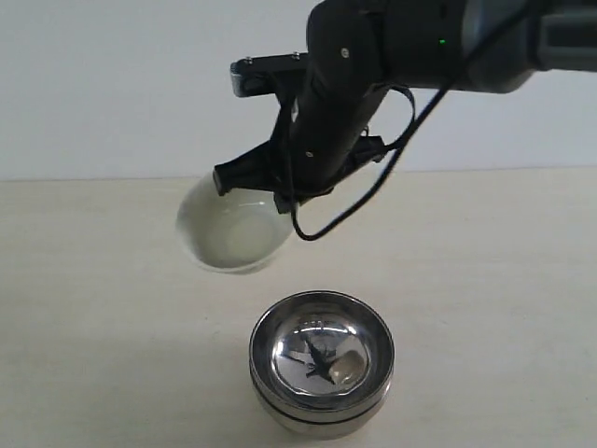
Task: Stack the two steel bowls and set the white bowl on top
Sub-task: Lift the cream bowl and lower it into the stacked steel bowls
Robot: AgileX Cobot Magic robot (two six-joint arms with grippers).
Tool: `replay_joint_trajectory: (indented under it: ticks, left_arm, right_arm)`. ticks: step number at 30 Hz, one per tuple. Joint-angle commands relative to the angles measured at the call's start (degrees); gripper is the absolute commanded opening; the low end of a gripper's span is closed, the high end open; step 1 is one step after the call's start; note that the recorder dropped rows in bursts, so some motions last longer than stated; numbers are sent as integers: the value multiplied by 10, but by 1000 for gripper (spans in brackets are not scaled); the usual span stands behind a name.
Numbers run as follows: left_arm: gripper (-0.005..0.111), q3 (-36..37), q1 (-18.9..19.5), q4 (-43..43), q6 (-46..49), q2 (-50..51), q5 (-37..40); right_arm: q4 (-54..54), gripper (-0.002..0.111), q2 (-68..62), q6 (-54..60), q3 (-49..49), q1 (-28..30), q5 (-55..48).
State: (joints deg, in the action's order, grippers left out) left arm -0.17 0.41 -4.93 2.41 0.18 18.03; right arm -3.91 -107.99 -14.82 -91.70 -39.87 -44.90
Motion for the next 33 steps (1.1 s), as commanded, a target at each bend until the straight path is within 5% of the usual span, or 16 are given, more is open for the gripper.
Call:
replay_joint_trajectory:
  ticks: [1,16,33]
  left_arm:
    - [4,2,-3,0,-3,-2,-4]
    - [4,2,-3,0,-3,-2,-4]
    - [4,2,-3,0,-3,-2,-4]
  right_arm:
    - [4,0,75,28,112,14,4]
    - [21,0,139,49,293,17,108]
    - [21,0,102,57,312,17,129]
